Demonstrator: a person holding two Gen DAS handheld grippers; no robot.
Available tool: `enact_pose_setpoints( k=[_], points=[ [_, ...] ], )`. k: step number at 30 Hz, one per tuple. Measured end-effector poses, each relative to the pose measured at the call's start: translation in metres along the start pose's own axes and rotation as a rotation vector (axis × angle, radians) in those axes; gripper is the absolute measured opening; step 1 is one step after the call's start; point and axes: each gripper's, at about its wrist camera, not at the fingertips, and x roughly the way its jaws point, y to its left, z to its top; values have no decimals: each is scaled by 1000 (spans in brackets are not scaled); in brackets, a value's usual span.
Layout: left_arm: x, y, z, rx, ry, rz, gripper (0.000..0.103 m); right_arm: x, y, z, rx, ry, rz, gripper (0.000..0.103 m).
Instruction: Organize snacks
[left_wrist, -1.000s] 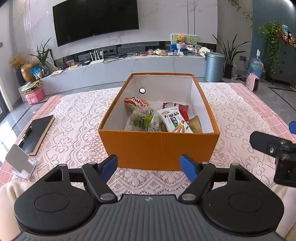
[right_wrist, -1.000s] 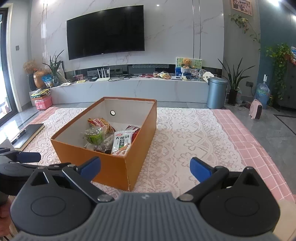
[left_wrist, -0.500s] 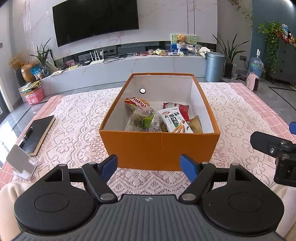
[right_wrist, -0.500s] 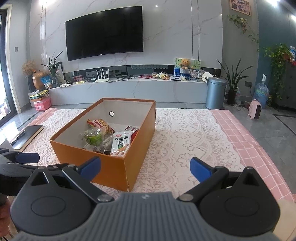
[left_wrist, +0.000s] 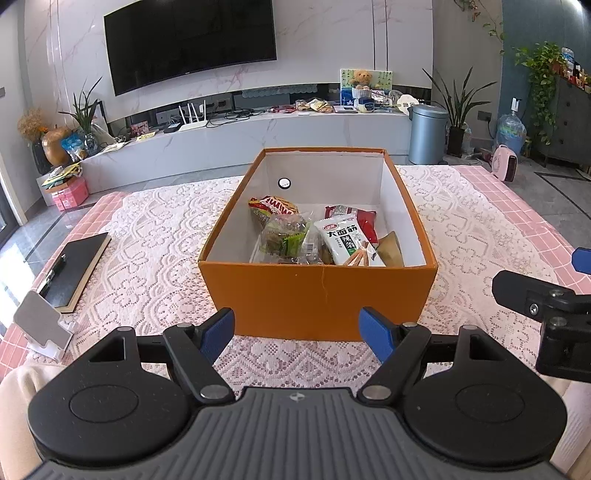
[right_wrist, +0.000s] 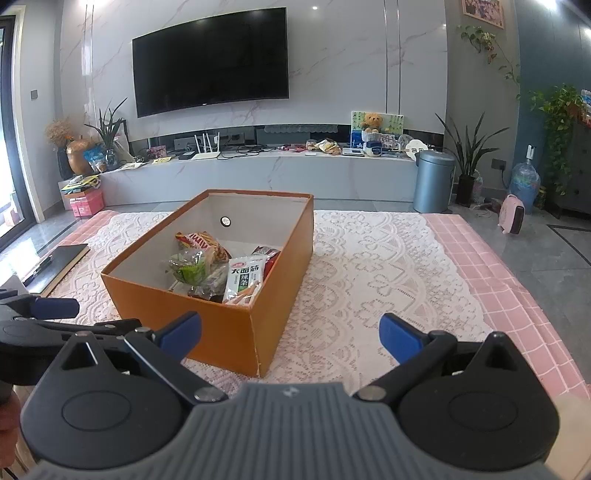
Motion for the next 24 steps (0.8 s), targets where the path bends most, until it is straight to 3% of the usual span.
enact_pose_setpoints(
  k=[24],
  points=[
    [-3,-1,-2,4,4,4,90,2,0,-4,2,14,7,99]
  ],
)
